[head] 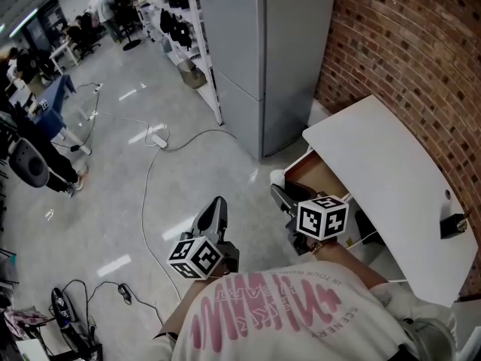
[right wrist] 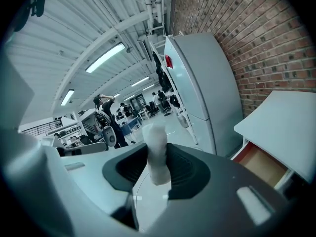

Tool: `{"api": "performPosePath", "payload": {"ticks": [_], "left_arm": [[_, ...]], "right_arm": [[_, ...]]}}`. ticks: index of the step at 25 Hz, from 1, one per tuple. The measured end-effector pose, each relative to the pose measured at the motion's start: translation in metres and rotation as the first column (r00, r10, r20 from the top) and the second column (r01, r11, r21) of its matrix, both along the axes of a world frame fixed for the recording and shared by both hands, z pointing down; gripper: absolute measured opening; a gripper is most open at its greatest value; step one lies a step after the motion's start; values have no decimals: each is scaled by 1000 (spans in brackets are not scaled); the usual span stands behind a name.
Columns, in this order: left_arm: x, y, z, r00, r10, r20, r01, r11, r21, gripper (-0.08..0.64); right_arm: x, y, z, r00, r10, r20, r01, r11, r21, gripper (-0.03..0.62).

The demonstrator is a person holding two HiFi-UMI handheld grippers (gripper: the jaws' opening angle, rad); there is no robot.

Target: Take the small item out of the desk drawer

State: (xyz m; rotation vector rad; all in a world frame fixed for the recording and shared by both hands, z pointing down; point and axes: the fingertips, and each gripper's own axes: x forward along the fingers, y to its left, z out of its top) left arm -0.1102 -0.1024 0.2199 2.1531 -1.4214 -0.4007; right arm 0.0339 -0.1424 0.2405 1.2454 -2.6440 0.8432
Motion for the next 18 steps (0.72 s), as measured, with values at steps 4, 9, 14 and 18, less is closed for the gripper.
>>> {"api": "performPosePath", "payload": {"ticks": [4,9,14,18], "left_arm": [[4,-5,0,1000,-2,3,2,1000,0,3],[3,-5,2,1000,-4,4,4,1000,-4,3],[1,-3,5,1000,-9,3,9,1000,-13,3],[2,-2,6,1000,-3,9,3,1000,-15,3]], "right_arm": [[4,-4,4,1000,-3,-5,3,1000,-11,138],[2,-7,6,1000,-5,-9,5,1000,-12,138],[-1,-5,8,1000,-16,-7,16,1000,-19,138],[-2,-3,10,1000,-20,-6,20,1000,-24,138]]}}
